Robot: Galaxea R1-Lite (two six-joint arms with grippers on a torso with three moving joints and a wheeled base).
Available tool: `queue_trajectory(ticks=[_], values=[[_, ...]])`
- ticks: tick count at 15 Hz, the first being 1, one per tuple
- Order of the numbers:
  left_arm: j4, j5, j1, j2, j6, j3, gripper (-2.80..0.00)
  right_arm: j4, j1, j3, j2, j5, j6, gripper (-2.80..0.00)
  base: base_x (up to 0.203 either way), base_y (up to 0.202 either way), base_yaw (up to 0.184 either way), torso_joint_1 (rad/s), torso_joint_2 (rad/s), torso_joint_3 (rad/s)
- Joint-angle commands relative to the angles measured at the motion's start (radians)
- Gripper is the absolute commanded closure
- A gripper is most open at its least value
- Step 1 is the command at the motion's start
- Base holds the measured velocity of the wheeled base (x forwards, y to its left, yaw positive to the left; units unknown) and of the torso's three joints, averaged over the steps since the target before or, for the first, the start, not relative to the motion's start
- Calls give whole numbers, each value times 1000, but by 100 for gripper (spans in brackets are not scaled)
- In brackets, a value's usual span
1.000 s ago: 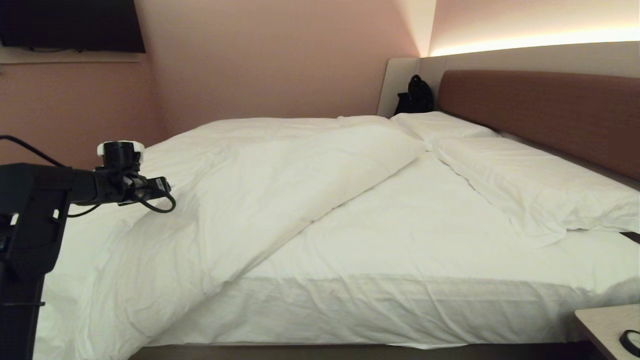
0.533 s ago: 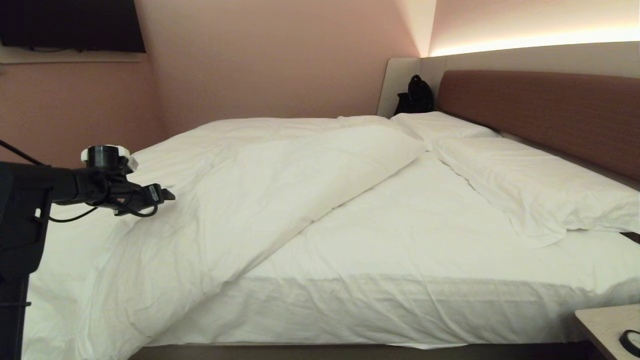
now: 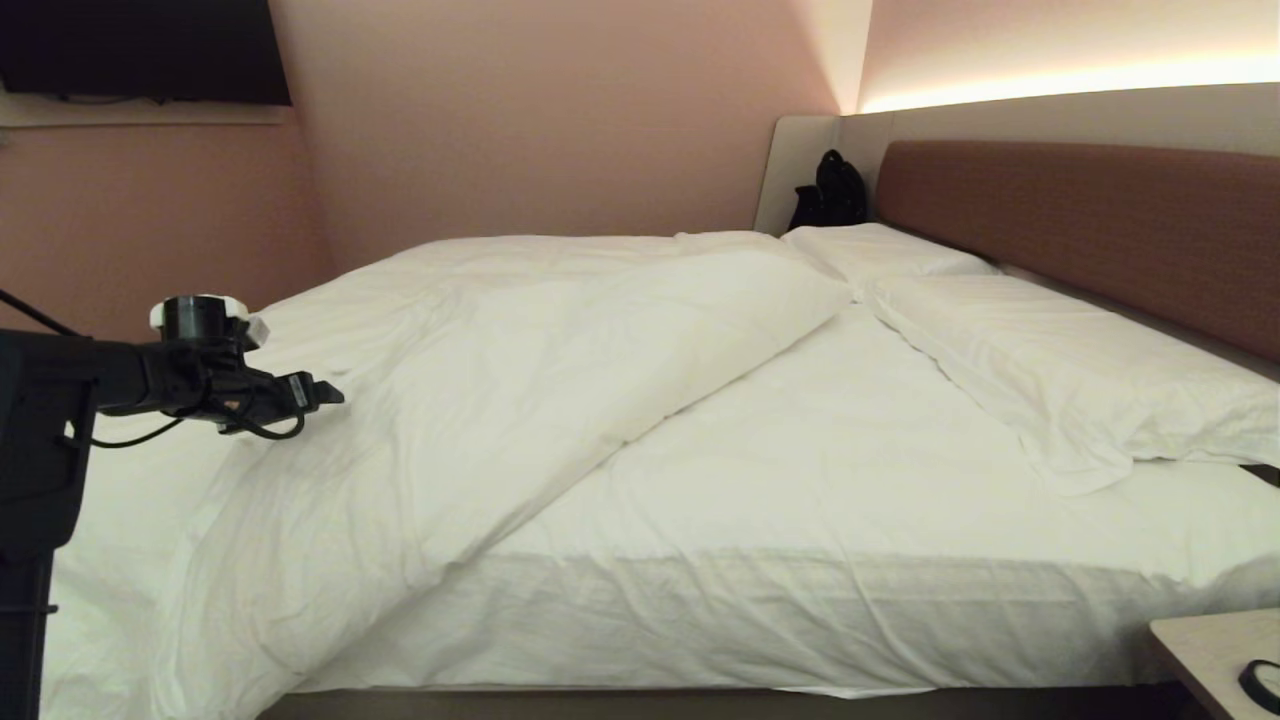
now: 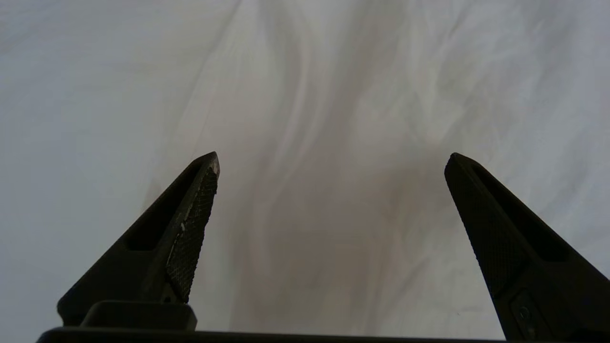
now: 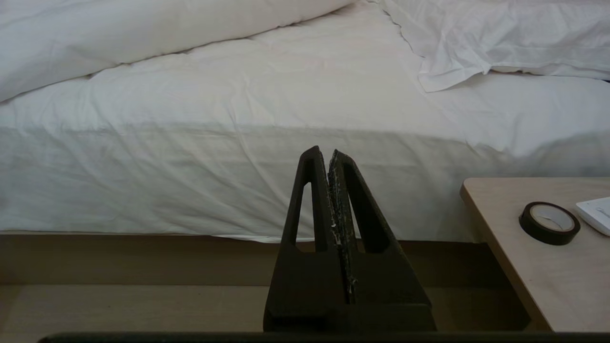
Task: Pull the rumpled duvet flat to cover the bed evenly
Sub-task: Hold the folded corner of the quilt
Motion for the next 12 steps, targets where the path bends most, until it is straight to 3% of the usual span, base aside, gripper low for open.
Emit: queue_trajectory(ticks=[1, 4, 6, 12], values=[[-10, -1, 10, 21, 3, 0, -280, 0, 0, 0, 0, 1, 0, 0, 0, 0, 0, 0, 0, 0], [-15, -21, 12, 39, 12, 0, -280, 0, 0, 0, 0, 1, 0, 0, 0, 0, 0, 0, 0, 0], [-13, -97, 12, 41, 12, 1, -280, 0, 0, 0, 0, 1, 0, 0, 0, 0, 0, 0, 0, 0], [-10, -179, 12, 50, 14, 3, -280, 0, 0, 0, 0, 1, 0, 0, 0, 0, 0, 0, 0, 0]])
